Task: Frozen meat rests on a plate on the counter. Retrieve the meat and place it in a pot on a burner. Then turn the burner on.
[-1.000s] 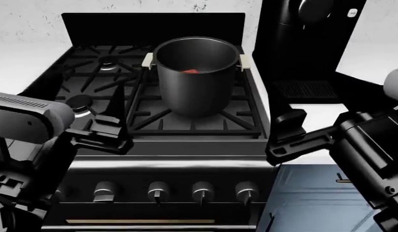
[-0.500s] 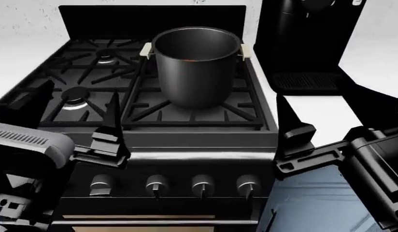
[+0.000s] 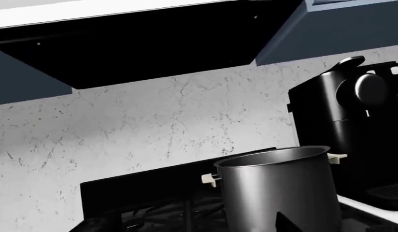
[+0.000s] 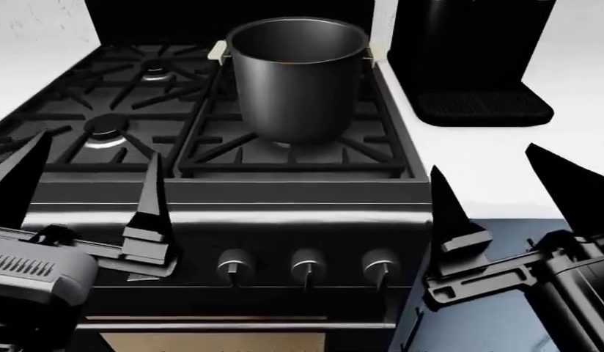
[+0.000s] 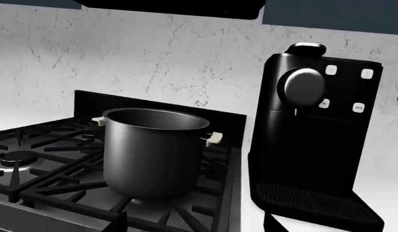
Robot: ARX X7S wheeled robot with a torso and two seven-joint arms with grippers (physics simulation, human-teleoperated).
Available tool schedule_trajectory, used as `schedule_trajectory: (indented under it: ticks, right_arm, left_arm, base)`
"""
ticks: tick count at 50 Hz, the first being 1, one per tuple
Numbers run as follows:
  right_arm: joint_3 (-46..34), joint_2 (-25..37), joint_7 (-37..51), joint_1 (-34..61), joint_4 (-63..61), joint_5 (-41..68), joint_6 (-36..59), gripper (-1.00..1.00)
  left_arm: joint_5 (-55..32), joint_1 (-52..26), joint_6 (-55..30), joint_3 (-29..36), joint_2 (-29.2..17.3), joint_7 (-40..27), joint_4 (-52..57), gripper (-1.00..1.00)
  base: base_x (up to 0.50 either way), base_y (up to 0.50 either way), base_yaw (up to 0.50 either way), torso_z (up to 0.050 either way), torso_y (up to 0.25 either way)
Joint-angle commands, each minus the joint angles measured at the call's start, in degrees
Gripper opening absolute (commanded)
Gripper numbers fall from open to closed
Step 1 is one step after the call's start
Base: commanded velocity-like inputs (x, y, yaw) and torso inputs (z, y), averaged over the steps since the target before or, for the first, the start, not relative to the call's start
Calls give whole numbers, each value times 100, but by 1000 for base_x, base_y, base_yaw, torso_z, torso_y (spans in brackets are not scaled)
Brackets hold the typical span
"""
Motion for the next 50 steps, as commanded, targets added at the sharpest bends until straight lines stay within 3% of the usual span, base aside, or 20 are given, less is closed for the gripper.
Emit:
schedule_trajectory:
  ticks: [1, 12, 29, 50]
  right_arm:
    - [1674, -1419, 503, -151, -44, 1137, 1953, 100]
    - [1739, -1656, 776, -217, -53, 1350, 1988, 100]
    - [1100, -1825, 2372, 147, -54, 2251, 1989, 100]
    - [1038, -1919, 2445, -34, -54, 2177, 1989, 100]
  left_arm:
    - [311, 676, 606, -10, 66, 61, -251, 100]
    - [498, 931, 878, -54, 165, 27, -479, 100]
    - [698, 1016, 1103, -6, 362, 77, -573, 100]
    - [807, 1207, 1360, -59, 446, 94, -749, 100]
  base:
    - [0, 0, 0, -50, 0]
    - [0, 0, 0, -50, 0]
    - [0, 0, 0, -50, 0]
    - [0, 0, 0, -50, 0]
